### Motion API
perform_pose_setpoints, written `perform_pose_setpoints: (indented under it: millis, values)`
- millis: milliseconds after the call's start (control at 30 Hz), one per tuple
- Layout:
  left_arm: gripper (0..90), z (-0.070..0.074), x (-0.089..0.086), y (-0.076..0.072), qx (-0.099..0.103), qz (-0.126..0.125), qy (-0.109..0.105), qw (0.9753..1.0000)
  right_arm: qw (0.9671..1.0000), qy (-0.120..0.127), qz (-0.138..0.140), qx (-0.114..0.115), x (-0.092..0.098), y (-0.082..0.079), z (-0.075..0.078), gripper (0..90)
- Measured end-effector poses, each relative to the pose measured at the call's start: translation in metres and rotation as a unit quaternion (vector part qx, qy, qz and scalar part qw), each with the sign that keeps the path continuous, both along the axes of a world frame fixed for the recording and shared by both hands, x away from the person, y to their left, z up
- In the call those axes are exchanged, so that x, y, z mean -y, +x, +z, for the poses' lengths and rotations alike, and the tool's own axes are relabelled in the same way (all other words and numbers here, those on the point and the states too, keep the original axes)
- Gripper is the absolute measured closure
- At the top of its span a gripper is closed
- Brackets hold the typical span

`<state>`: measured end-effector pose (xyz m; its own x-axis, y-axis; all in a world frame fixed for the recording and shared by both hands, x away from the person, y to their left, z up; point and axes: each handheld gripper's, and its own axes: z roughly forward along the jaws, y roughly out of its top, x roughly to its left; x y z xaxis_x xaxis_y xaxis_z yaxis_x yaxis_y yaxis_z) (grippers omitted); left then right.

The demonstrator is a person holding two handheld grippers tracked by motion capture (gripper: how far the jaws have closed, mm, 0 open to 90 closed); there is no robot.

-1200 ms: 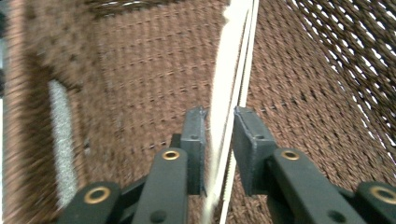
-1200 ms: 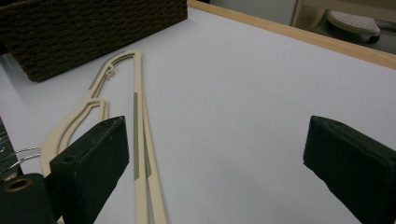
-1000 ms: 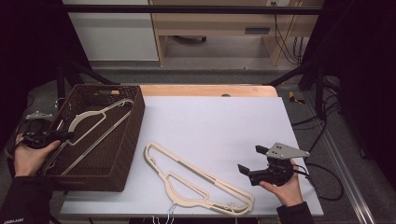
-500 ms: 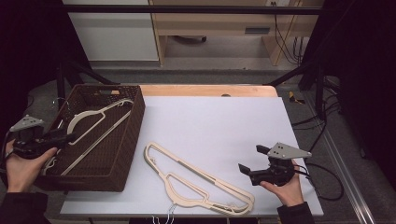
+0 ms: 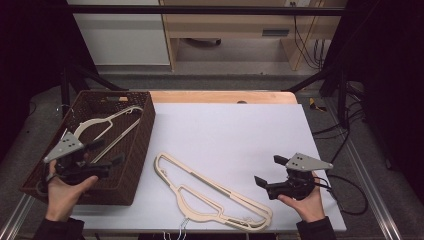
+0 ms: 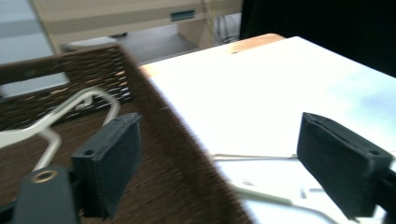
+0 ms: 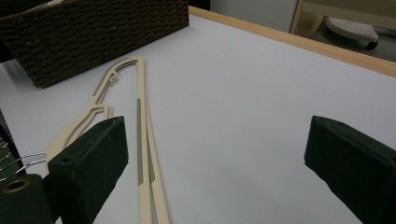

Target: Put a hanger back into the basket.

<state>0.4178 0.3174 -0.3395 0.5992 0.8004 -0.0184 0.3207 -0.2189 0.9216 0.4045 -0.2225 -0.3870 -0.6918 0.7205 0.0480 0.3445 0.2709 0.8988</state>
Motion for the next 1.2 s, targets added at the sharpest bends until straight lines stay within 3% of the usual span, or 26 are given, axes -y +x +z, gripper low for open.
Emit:
perform_pose_setpoints:
  millis: [133, 300, 567, 733, 867, 1067, 1200]
  values:
    - [8.8, -0.006, 0.024, -0.007, 0.010, -0.036, -0.012, 0.9992, 0.9999, -0.010, 0.005, 0.000, -0.004, -0.001, 0.000, 7.1]
    - [7.6, -0.012, 0.047, -0.011, 0.007, -0.066, -0.004, 0.9978, 0.9997, -0.022, 0.014, -0.007, -0.009, -0.003, -0.002, 7.7]
    - [7.6, -0.021, 0.066, -0.017, 0.004, -0.089, 0.000, 0.9960, 0.9976, -0.054, 0.034, -0.025, -0.023, -0.008, -0.002, 8.1]
    - [7.3, -0.025, 0.072, -0.019, 0.001, -0.101, 0.004, 0.9949, 0.9946, -0.084, 0.052, -0.032, -0.036, -0.011, -0.005, 10.7]
    - [7.2, -0.030, 0.076, -0.018, -0.003, -0.102, 0.007, 0.9948, 0.9927, -0.092, 0.067, -0.040, -0.043, -0.014, -0.006, 12.0]
    - [7.0, -0.035, 0.079, -0.019, -0.007, -0.099, 0.018, 0.9949, 0.9848, -0.129, 0.099, -0.061, -0.057, -0.019, -0.013, 17.9]
    - [6.9, -0.036, 0.080, -0.019, -0.006, -0.101, 0.019, 0.9947, 0.9757, -0.165, 0.119, -0.081, -0.068, -0.023, -0.020, 24.0]
